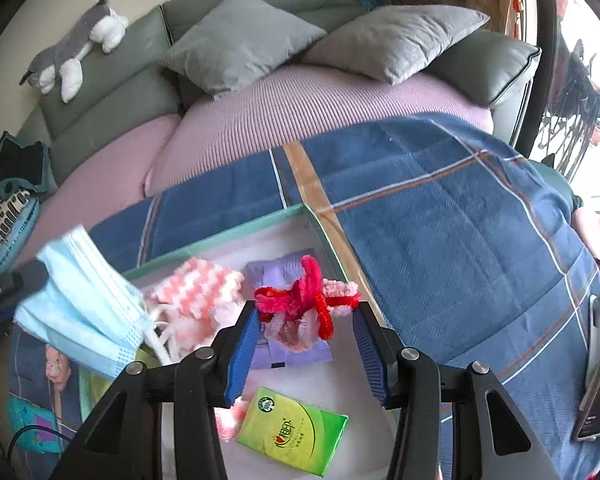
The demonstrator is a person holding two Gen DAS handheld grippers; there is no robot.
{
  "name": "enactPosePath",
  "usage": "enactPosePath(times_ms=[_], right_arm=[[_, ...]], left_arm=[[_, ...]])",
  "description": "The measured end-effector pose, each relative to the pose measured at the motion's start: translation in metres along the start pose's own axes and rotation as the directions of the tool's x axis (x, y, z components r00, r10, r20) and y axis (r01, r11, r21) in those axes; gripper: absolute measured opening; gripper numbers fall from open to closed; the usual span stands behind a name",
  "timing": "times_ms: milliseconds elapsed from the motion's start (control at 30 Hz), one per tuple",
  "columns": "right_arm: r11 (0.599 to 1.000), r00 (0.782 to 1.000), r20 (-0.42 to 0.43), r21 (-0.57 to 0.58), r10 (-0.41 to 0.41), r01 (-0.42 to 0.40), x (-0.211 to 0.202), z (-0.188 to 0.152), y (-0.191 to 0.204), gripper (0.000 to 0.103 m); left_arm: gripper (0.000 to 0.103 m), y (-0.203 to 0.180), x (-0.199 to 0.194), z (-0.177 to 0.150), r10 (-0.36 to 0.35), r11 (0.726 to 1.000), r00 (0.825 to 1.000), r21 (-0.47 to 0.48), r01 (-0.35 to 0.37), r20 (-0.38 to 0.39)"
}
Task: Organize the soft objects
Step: 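Carry the red bow over the tray with the right gripper while the left gripper carries the blue mask, then open both grippers to drop the red bow and blue mask into the tray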
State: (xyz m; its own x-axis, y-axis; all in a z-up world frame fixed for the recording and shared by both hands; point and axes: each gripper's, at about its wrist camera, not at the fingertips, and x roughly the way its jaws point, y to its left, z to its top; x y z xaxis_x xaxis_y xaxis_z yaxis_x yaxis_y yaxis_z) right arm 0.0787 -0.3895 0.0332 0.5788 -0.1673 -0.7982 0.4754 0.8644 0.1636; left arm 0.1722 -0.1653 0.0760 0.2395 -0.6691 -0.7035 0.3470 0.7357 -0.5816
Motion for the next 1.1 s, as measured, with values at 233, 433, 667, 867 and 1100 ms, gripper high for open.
enactPosePath(times_ms=[233,433,667,867,1100], right_arm=[[0.999,1.000,-0.012,-0.027,0.021,-0.021,0.003,-0.002,0.008,0.051],[0.998,1.000,-0.007,-0.063,0.006,-0.006,-0.001,-0.001,0.016,0.062],[0.997,1.000,0.015,-0.076,-0.004,0.005,-0.011,0.001,0.020,0.067],[0.994,1.000,0.010,-0.100,-0.029,0.030,-0.016,0.001,0.025,0.072],[0.989,0.999,-0.019,-0.141,-0.047,0.044,-0.012,-0.002,0.029,0.100]], left_arm=[[0.016,0.043,0.021,-0.027,0.174,0.980,0.979,-0.078,-0.182,-0.105],[0.044,0.050,0.012,-0.037,0.281,0.956,0.954,-0.054,-0.288,-0.102],[0.059,0.031,-0.012,-0.038,0.367,0.930,0.930,0.026,-0.366,-0.032],[0.066,0.025,-0.024,-0.034,0.406,0.912,0.914,0.059,-0.406,0.008],[0.095,0.032,-0.021,-0.030,0.459,0.886,0.888,0.059,-0.461,0.041]])
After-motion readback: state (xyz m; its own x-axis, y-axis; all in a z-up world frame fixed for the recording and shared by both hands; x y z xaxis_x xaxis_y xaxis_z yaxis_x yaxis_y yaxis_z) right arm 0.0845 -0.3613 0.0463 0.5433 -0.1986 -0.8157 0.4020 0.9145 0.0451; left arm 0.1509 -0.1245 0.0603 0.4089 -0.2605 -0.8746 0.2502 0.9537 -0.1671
